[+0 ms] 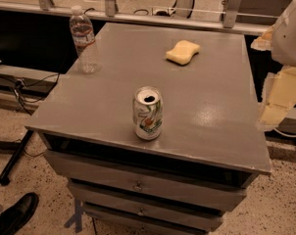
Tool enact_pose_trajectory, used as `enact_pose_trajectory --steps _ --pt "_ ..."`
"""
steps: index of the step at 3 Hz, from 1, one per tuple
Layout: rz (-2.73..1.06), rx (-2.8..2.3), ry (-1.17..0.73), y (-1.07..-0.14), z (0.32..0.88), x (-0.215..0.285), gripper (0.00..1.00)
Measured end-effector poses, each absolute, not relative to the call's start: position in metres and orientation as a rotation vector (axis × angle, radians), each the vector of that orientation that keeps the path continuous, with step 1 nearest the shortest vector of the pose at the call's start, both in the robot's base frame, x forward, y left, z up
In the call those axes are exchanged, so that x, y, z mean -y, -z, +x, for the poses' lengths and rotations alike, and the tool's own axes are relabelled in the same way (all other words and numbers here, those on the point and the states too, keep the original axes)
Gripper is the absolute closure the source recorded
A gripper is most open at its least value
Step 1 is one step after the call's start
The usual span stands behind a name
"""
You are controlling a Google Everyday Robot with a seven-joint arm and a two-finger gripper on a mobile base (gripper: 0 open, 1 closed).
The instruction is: Move water bottle near 7up can
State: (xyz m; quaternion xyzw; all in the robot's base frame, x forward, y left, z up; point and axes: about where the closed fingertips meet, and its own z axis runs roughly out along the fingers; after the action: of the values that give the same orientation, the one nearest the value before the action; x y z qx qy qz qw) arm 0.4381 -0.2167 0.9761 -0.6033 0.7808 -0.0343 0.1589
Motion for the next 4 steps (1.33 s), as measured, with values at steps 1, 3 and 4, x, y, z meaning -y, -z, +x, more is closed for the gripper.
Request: enact_pose_trajectory --steps 1,3,4 --pt "-1.725 -2.232 0.098 -0.976 0.438 0.217 0.00" --pt "-1.710 -2.129 0.013 -0.977 0.514 0.159 0.00" --pt "-1.679 -2.036 -0.060 -0.975 0.561 0.116 0.00"
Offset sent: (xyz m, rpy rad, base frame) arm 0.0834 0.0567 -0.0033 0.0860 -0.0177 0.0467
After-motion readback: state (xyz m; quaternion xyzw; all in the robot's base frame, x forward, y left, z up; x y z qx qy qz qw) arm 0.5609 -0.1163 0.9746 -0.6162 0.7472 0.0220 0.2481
